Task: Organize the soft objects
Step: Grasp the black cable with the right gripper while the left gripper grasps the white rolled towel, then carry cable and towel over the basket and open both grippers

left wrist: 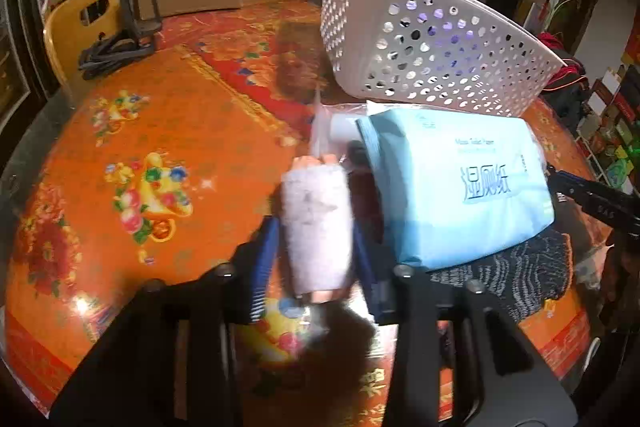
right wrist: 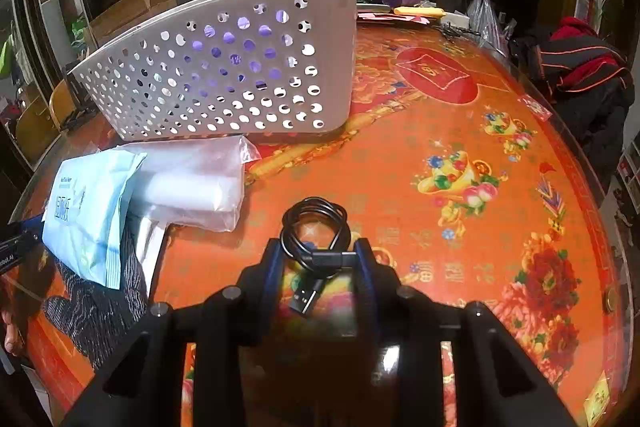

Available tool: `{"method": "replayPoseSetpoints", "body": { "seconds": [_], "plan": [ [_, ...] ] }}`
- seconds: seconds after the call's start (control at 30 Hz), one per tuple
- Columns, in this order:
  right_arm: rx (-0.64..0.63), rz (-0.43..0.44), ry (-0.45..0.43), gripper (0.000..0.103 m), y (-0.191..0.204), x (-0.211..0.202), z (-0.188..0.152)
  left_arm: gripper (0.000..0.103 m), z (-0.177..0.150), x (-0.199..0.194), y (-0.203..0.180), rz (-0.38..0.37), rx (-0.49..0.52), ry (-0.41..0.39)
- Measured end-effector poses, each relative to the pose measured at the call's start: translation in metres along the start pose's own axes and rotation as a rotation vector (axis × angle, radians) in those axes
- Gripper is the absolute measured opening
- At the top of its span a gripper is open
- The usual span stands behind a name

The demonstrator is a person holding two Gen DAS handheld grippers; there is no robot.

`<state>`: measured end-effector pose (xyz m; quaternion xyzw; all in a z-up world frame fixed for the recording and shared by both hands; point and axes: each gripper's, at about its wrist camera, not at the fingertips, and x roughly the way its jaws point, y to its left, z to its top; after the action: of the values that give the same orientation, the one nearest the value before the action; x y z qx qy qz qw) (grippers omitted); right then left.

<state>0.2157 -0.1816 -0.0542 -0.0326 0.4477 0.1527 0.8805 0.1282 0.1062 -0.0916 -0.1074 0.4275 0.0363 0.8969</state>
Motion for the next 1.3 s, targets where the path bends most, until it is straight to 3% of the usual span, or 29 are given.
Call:
{"method": "replayPoseSetpoints", "body": {
  "seconds": [0.73,1.03,1.2,1.3],
  "plan": [
    [0.066,0.083,-0.071,0.034,-0.008,-0.015,-0.004,0.029,-0.005,-0.026,0.002,-0.040,0.013,-0.174],
    [0.080,0.072,-0.136,0.034,-0.010,-0.028,-0.008,0.029,-0.005,-0.035,0.008,-0.070,-0.012,-0.192],
    [0.098,0.099,-0.182,0.034,-0.015,-0.050,-0.003,0.029,0.015,-0.065,0.004,-0.056,0.000,-0.247],
    [0.069,0.080,-0.251,0.034,-0.011,-0.080,0.017,0.029,0.041,-0.088,-0.007,-0.050,0.025,-0.280]
  ]
}}
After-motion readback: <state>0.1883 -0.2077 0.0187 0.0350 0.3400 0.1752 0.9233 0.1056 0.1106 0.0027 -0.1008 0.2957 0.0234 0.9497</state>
